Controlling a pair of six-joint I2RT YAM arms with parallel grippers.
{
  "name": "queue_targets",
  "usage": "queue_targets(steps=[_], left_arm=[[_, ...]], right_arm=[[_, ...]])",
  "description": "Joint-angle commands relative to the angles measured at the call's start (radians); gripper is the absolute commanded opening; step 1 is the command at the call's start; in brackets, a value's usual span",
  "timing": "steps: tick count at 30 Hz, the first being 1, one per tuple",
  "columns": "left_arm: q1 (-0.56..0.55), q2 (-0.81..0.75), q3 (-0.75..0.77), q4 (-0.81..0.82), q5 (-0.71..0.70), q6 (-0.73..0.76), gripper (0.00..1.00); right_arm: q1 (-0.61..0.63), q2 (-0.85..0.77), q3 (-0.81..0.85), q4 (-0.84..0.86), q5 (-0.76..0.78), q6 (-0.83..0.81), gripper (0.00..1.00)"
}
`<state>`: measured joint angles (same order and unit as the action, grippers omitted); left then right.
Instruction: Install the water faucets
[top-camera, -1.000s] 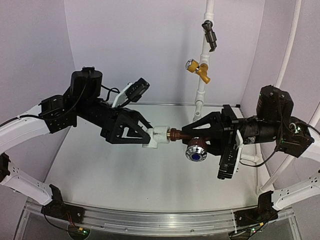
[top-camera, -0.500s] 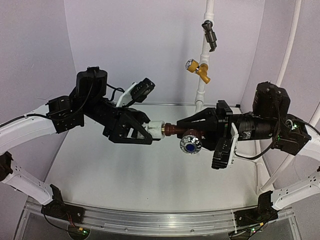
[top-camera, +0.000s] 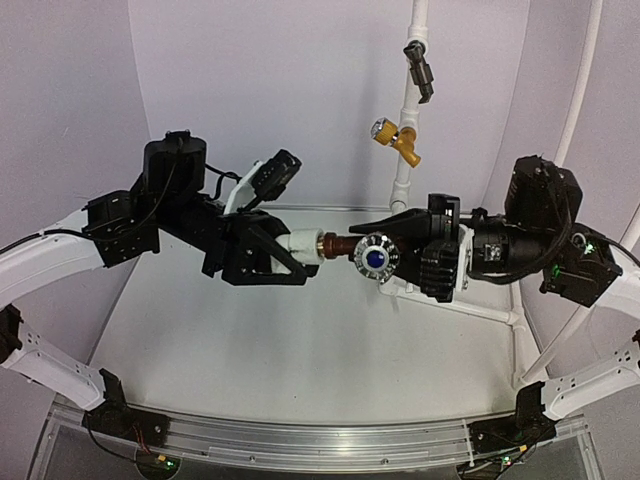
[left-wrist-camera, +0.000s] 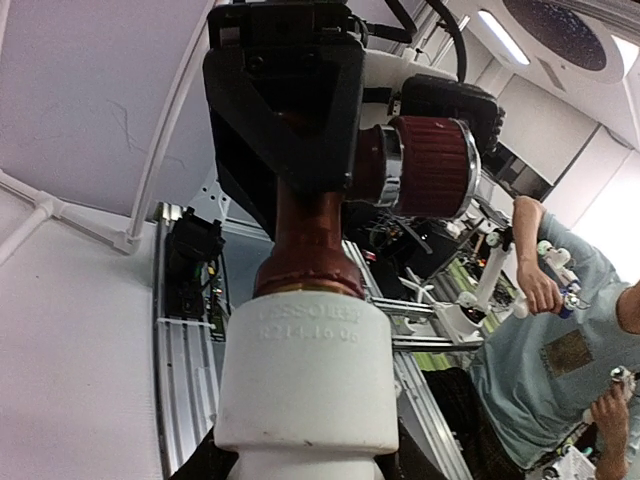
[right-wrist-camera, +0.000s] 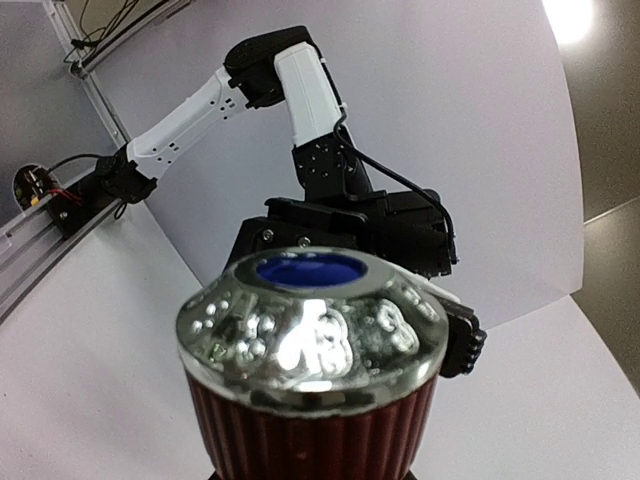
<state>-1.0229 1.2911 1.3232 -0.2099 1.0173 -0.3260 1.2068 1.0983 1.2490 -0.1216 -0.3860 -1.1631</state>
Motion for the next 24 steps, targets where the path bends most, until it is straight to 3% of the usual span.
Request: queue_targets(steps=[1, 5, 10, 15, 18, 22, 24], left_arm=[[-0.014, -0.103, -0.006, 0.011, -0.122, 0.148, 0.14], [-0.016, -0.140, -0.016, -0.023, -0.252, 0.241, 0.01], [-0.016, -0.150, -0.023, -0.054, -0.348, 0.287, 0.00], [-0.016, -0.164, -0.050, -0.013, -0.348, 0.212, 0.00], [-0.014, -0.174, -0.064, 0.001, -0.351, 0.178, 0.00], [-0.011, -0.167, -0.063, -0.017, -0.346, 0.160, 0.00], [-0.011, -0.164, -0.064, -0.015, -0.343, 0.150, 0.00]], right_arm=[[-0.002, 0.015, 0.063, 0.058, 0.069, 0.354, 0.00], [-0.003, 0.014, 0.052, 0.025, 0.070, 0.616, 0.00], [-0.003, 0.008, 0.022, 0.009, 0.038, 0.851, 0.04], [-0.005, 0.021, 0.043, -0.021, 0.029, 0.917, 0.27], [-0.005, 0.018, 0.053, -0.058, 0.034, 0.910, 0.35], [-0.011, 0.002, 0.058, -0.091, 0.036, 0.888, 0.63], [-0.013, -0.005, 0.062, -0.103, 0.038, 0.855, 0.70]])
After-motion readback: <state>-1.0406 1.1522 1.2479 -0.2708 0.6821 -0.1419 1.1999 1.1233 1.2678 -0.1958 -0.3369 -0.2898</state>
